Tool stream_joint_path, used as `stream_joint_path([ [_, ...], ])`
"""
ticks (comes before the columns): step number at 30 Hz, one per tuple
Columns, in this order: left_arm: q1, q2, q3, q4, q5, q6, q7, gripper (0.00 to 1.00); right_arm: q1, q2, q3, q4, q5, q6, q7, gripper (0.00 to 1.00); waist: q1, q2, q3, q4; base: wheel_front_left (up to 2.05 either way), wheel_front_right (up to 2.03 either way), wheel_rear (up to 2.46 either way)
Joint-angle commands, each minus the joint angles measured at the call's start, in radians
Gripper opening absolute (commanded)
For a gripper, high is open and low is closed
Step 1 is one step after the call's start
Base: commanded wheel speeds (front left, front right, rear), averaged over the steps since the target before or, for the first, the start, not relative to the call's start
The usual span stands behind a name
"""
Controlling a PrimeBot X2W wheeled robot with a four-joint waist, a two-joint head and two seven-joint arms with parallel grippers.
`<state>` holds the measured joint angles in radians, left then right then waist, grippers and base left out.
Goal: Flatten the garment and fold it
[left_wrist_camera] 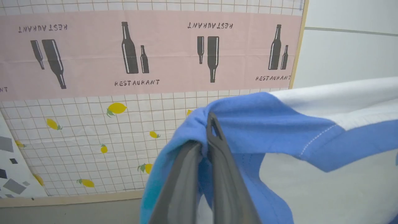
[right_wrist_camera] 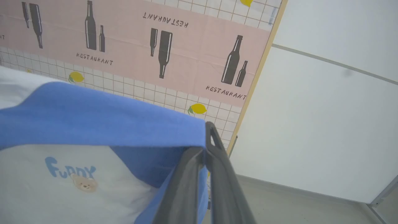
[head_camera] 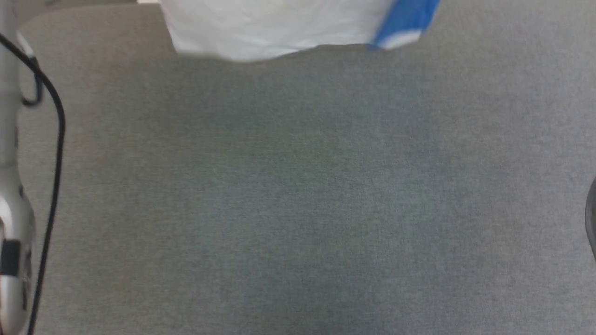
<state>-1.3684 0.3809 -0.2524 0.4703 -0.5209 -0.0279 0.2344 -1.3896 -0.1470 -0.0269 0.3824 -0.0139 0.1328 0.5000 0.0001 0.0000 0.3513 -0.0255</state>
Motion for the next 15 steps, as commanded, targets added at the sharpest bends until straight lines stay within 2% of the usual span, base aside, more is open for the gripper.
stream_joint_path([
  [1, -0.044, 0.014, -0.002, 0.017, 0.024, -0.001, -0.031, 0.0, -0.04, 0.006, -0.033, 0.018, -0.033, -0.002, -0.045, 0.0, -0.0001, 0.0, 0.069, -0.042, 0.0, 0.0, 0.0],
  [5, -0.121, 0.012, 0.003, 0.057, 0.051, 0.0, -0.133, 0.0, -0.105, 0.038, -0.091, 0.065, -0.106, -0.002, -0.149, 0.0, -0.0001, 0.0, 0.103, -0.058, 0.0, 0.0, 0.0],
  [10, -0.165, -0.002, 0.026, 0.101, 0.042, -0.013, -0.255, 0.0, -0.142, 0.053, -0.113, 0.109, -0.147, -0.002, -0.27, 0.0, -0.0001, 0.0, 0.127, -0.061, 0.0, 0.0, 0.0],
  [15, -0.126, -0.02, 0.014, 0.16, 0.011, -0.053, -0.285, 0.0, -0.117, 0.042, -0.077, 0.164, -0.128, -0.002, -0.319, 0.0, -0.0001, 0.0, 0.127, -0.041, 0.0, 0.0, 0.0],
])
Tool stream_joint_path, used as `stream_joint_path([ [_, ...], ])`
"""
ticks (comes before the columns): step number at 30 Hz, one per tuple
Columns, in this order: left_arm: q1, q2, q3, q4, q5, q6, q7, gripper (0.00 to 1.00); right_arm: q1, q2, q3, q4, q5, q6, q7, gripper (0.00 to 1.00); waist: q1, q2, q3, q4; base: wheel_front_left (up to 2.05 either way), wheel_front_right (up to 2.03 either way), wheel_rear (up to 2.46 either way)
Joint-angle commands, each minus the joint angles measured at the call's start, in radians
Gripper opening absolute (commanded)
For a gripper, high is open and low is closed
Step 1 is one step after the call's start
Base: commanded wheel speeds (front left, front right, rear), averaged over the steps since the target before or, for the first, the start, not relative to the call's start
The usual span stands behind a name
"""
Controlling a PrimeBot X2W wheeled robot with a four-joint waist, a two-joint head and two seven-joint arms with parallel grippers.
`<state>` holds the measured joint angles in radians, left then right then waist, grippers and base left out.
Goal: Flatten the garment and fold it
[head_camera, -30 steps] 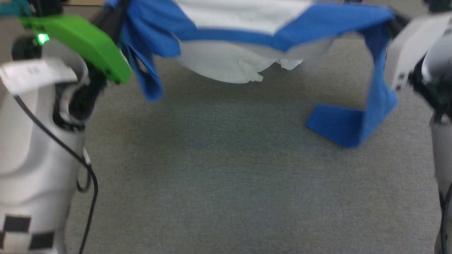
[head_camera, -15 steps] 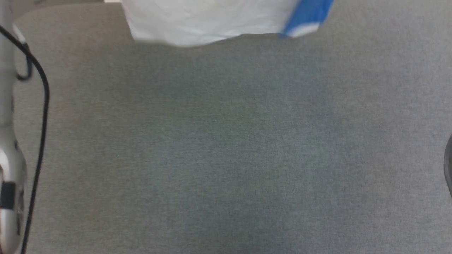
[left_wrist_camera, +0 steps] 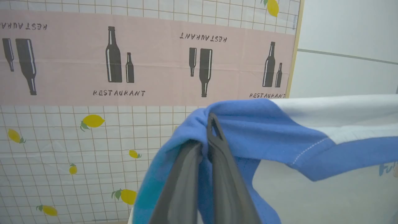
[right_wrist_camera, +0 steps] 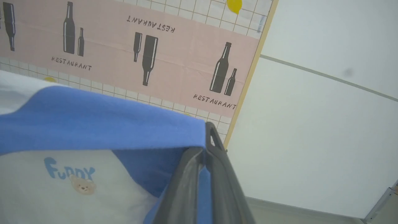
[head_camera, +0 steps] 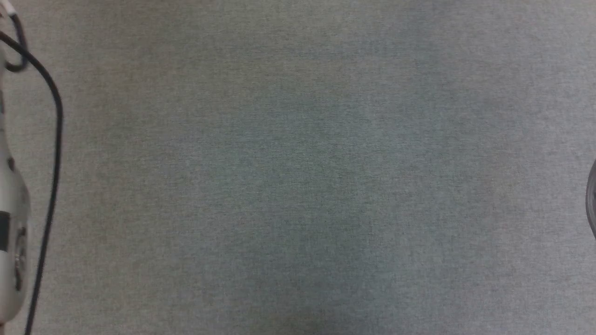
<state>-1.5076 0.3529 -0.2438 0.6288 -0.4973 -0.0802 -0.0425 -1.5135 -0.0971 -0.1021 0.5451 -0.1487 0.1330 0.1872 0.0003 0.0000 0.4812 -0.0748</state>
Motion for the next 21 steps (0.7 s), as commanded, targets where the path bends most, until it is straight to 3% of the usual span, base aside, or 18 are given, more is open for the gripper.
stream_joint_path([
  [1, 0.031, 0.003, 0.007, 0.015, -0.027, -0.007, -0.01, 0.0, 0.025, -0.015, 0.017, 0.011, 0.022, -0.002, -0.011, 0.0, -0.0003, 0.0, -0.007, 0.014, 0.0, 0.0, 0.0],
  [6, 0.148, -0.009, -0.031, 0.041, -0.073, -0.039, -0.008, 0.0, 0.165, -0.064, 0.085, 0.005, 0.119, -0.002, -0.042, 0.0, -0.0003, 0.0, -0.06, 0.048, 0.0, 0.0, 0.0],
  [12, 0.415, -0.03, -0.095, 0.016, -0.178, -0.049, 0.012, 0.0, 0.481, -0.128, 0.133, -0.085, 0.27, -0.002, -0.045, 0.0, -0.0003, 0.0, -0.184, 0.094, 0.0, 0.0, 0.0],
  [21, 0.94, -0.037, -0.207, -0.117, -0.351, -0.05, 0.07, 0.0, 1.102, -0.144, 0.046, -0.317, 0.417, -0.002, 0.065, 0.0, -0.0003, 0.0, -0.355, 0.131, 0.0, 0.0, 0.0],
])
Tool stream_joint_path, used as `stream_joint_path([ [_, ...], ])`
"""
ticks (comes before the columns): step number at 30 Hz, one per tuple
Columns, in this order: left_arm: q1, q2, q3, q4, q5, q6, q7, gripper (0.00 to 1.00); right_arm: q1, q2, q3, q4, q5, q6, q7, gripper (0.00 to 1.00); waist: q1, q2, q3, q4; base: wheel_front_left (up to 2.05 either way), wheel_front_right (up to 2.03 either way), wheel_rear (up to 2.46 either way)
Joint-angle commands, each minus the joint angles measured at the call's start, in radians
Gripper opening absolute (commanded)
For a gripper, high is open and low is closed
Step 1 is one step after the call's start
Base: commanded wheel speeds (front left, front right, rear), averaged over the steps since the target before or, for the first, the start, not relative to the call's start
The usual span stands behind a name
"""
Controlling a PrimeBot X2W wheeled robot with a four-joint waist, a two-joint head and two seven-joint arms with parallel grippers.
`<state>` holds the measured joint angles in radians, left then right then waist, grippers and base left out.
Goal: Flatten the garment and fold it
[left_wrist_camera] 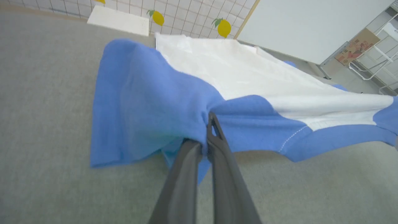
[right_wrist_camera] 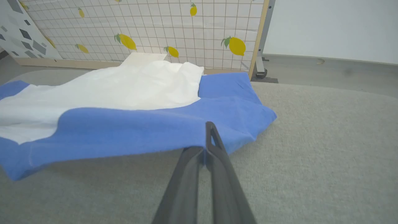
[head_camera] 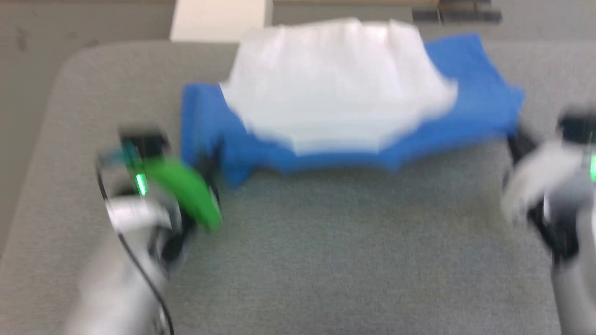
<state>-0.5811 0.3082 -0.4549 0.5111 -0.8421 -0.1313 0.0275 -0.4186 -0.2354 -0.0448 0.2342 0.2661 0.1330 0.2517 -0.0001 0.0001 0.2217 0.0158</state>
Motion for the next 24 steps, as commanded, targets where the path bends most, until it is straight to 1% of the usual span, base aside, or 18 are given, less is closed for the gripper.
stream_joint_path([
  [1, 0.058, 0.005, -0.001, -0.011, -0.023, 0.001, 0.01, 0.0, 0.061, -0.005, -0.023, -0.026, 0.002, -0.002, 0.017, 0.0, 0.0001, -0.0001, -0.105, 0.04, 0.0, 0.0, 0.0],
  [4, 0.203, 0.009, -0.019, -0.039, -0.065, 0.008, 0.053, 0.0, 0.232, 0.007, -0.05, -0.079, 0.007, -0.002, 0.093, 0.0, 0.0001, -0.0001, -0.141, 0.033, 0.0, 0.0, 0.0],
  [7, 0.303, 0.017, -0.025, -0.062, -0.101, 0.035, 0.1, 0.0, 0.34, 0.012, -0.055, -0.115, 0.01, -0.002, 0.159, 0.0, 0.0001, -0.0001, -0.166, 0.021, 0.0, 0.0, 0.0],
  [10, 0.396, 0.034, -0.037, -0.091, -0.132, 0.078, 0.17, 0.0, 0.428, 0.009, -0.065, -0.141, 0.004, -0.002, 0.233, 0.0, 0.0001, -0.0001, -0.193, 0.011, 0.0, 0.0, 0.0],
  [12, 0.444, 0.053, -0.046, -0.112, -0.141, 0.111, 0.214, 0.0, 0.477, -0.01, -0.057, -0.157, -0.015, -0.002, 0.285, 0.0, 0.0001, -0.0001, -0.202, 0.008, 0.0, 0.0, 0.0],
  [16, 0.528, 0.091, -0.069, -0.161, -0.148, 0.192, 0.306, 0.0, 0.553, -0.022, -0.066, -0.183, -0.034, -0.002, 0.383, 0.0, 0.0001, -0.0001, -0.215, 0.006, 0.0, 0.0, 0.0],
  [18, 0.559, 0.1, -0.071, -0.187, -0.158, 0.22, 0.333, 0.0, 0.58, -0.012, -0.072, -0.201, -0.033, -0.002, 0.422, 0.0, 0.0001, -0.0001, -0.213, 0.006, 0.0, 0.0, 0.0],
  [21, 0.587, 0.104, -0.073, -0.215, -0.167, 0.253, 0.357, 0.0, 0.604, 0.002, -0.058, -0.22, -0.038, -0.002, 0.474, 0.0, 0.0001, -0.0001, -0.21, 0.005, 0.0, 0.0, 0.0],
  [24, 0.597, 0.095, -0.057, -0.24, -0.183, 0.269, 0.35, 0.0, 0.604, 0.016, -0.046, -0.221, -0.045, -0.002, 0.484, 0.0, 0.0001, -0.0001, -0.204, 0.004, 0.0, 0.0, 0.0],
])
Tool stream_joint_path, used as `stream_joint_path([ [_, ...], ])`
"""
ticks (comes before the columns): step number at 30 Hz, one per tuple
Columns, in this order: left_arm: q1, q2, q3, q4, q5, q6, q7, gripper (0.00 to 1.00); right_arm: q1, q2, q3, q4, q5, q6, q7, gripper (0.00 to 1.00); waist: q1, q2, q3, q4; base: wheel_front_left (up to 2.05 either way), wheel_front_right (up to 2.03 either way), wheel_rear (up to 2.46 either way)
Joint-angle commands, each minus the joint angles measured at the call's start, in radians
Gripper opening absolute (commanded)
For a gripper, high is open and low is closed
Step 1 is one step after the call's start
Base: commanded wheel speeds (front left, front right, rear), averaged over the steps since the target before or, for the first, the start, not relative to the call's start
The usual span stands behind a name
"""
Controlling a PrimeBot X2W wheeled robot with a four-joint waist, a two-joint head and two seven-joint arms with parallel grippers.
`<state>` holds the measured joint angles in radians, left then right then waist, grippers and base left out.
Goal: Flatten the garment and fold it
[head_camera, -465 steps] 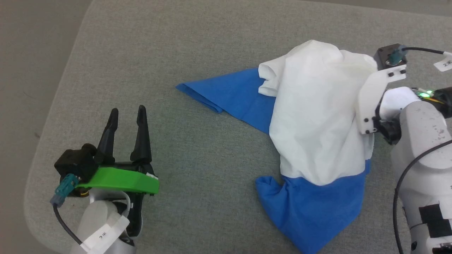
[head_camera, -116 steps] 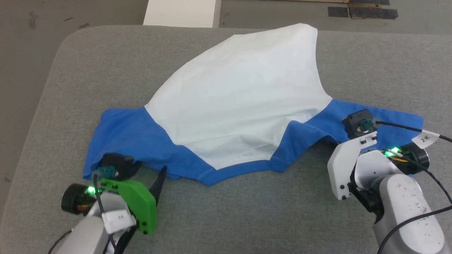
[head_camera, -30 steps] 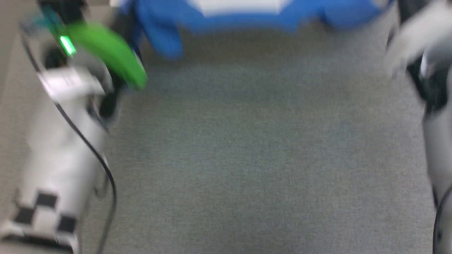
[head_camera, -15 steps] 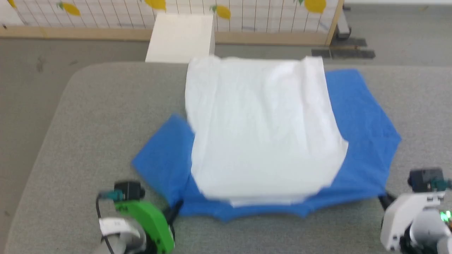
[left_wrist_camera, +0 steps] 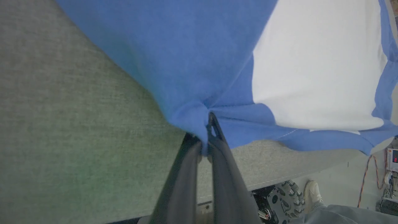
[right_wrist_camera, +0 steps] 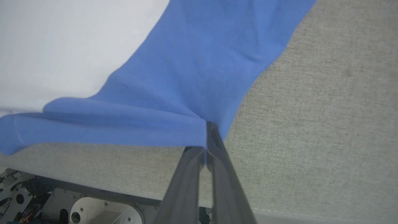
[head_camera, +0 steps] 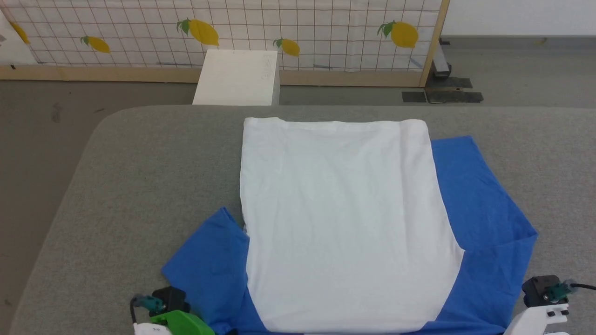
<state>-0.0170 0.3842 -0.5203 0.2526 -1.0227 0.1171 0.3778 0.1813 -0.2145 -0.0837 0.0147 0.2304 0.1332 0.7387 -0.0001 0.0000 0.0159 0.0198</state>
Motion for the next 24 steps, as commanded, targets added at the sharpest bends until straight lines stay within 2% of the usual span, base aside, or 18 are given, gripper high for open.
stream_joint_path([
  [1, 0.034, 0.017, 0.018, 0.011, -0.01, 0.027, -0.005, 0.44, 0.0, -0.001, -0.006, 0.002, -0.014, -0.002, -0.009, 0.0, 0.0001, 0.0, 0.003, -0.001, 0.0, 0.0, 0.0],
  [2, 0.033, 0.018, 0.027, 0.004, -0.014, 0.032, -0.01, 1.0, -0.003, -0.001, -0.005, 0.006, -0.019, -0.002, -0.012, 0.0, 0.0001, 0.0, 0.003, -0.002, 0.0, 0.0, 0.0],
  [3, 0.034, 0.018, 0.04, -0.007, -0.023, 0.04, -0.013, 1.0, -0.006, 0.0, -0.006, 0.006, -0.02, -0.002, -0.016, 0.47, 0.0001, 0.0, 0.001, -0.003, 0.0, 0.0, 0.0],
  [4, 0.036, 0.022, 0.048, -0.018, -0.029, 0.047, -0.011, 1.0, -0.008, 0.0, -0.006, 0.005, -0.021, -0.002, -0.017, 1.0, 0.0001, 0.0, 0.0, -0.004, 0.0, 0.0, 0.0],
  [10, 0.075, 0.102, 0.104, -0.128, -0.045, 0.112, 0.018, 1.0, -0.013, -0.017, -0.032, -0.048, -0.01, -0.002, -0.003, 1.0, 0.0001, 0.0, -0.013, -0.019, 0.0, 0.0, 0.0],
  [11, 0.109, 0.151, 0.154, -0.203, -0.051, 0.154, 0.011, 1.0, -0.019, -0.01, -0.069, -0.095, -0.001, -0.002, 0.008, 1.0, 0.0001, 0.0, -0.013, -0.026, 0.0, 0.0, 0.0],
  [15, 0.104, 0.177, 0.236, -0.308, -0.009, 0.183, -0.106, 1.0, -0.037, 0.018, -0.142, -0.158, 0.022, -0.002, 0.016, 1.0, 0.0001, 0.0, -0.001, -0.024, 0.0, 0.0, 0.0],
  [16, 0.096, 0.181, 0.251, -0.322, 0.014, 0.185, -0.147, 1.0, -0.045, 0.023, -0.158, -0.17, 0.025, -0.002, 0.016, 1.0, 0.0001, 0.0, 0.003, -0.024, 0.0, 0.0, 0.0],
  [24, -0.003, 0.156, 0.314, -0.324, 0.211, 0.1, -0.551, 1.0, -0.199, 0.04, -0.25, -0.207, 0.015, -0.002, 0.001, 1.0, 0.0001, 0.0, 0.08, -0.033, 0.0, 0.0, 0.0],
])
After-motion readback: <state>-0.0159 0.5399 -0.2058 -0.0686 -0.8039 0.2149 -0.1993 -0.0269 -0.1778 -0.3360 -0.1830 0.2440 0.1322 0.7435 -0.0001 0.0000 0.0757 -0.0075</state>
